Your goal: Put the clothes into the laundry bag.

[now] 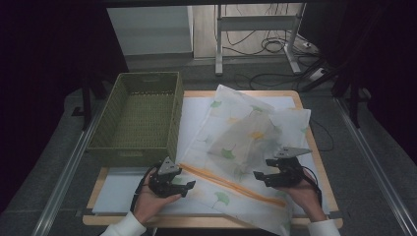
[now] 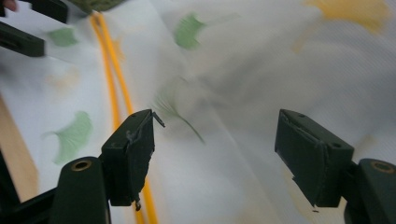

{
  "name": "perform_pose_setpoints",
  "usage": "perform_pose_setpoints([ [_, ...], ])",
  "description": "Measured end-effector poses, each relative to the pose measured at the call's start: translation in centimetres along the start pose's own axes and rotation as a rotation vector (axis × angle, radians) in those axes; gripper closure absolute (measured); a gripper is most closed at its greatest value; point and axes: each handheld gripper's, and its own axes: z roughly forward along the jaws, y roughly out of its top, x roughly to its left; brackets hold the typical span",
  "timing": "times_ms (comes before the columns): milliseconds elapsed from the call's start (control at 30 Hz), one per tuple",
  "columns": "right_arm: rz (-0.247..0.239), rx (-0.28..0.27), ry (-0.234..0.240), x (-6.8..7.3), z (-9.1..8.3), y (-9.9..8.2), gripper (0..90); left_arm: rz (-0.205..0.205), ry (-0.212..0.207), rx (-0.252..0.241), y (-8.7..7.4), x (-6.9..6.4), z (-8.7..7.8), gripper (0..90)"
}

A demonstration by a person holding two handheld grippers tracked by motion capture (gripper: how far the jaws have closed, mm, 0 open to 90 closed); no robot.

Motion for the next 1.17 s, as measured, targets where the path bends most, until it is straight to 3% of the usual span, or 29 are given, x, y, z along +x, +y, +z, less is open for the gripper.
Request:
perform_pose_setpoints([
  [300,0.055,-0.016,-0.037,-2.2,-2.3,-3.9,27.9,0.001,0.014,-0.009,-0.4,0.1,-0.2,26.7],
  [500,0.072,-0.003,-0.048,-3.2,-2.5,-5.6,28.0,-0.012,0.022,-0.021,-0.9,0.6,-0.6,26.2],
  [1167,0.044,-0.011,-0.056,-2.7,-2.2,-5.2,27.5,0.022,0.027,-0.019,-1.0,0.7,0.1,23.9],
])
